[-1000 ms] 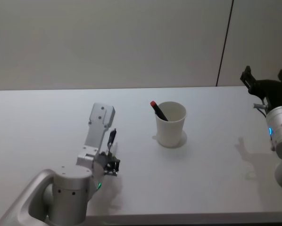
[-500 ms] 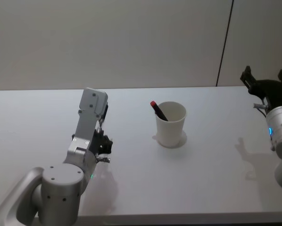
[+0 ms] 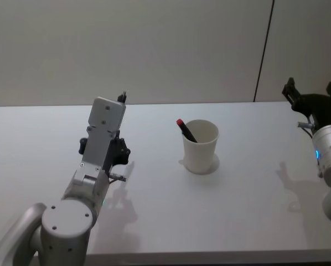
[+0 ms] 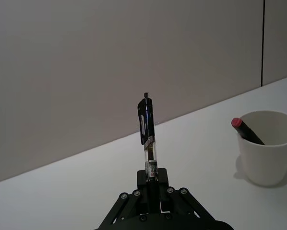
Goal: Place the pen into the pen holder.
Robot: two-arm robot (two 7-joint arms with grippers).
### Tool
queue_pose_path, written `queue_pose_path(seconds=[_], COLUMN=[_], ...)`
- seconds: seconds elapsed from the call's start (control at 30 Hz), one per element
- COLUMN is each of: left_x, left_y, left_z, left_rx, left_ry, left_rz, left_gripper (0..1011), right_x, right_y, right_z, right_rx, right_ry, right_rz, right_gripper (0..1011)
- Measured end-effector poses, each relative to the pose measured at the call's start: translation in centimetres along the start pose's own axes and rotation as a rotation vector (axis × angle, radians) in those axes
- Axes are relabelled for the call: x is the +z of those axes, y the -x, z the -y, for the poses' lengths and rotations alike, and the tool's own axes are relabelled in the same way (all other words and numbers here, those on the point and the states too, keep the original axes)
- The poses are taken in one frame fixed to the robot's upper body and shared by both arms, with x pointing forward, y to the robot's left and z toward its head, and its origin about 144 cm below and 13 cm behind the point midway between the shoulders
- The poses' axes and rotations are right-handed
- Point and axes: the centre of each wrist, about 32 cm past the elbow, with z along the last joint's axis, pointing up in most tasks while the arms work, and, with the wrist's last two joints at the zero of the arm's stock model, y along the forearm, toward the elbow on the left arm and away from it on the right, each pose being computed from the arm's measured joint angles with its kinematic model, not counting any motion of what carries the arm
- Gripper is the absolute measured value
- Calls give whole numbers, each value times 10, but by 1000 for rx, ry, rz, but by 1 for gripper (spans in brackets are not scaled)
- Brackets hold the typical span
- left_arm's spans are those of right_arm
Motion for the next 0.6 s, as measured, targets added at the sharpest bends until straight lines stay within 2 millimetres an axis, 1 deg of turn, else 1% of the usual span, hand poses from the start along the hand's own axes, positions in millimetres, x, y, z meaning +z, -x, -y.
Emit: queue_pose_path(seconds=[0.37,0.6], left_x=[-5,-8], left_y=[2,6], left_z=[-2,-1], left_rx=[13,31], left_ry=[172,268], left_rz=[77,170], left_gripper=[137,137], right_x=[0,0], right_y=[0,0], right_z=[0,0], right_rx=[0,0], right_ry=[0,0], right_rz=[0,0], right_gripper=[1002,1002])
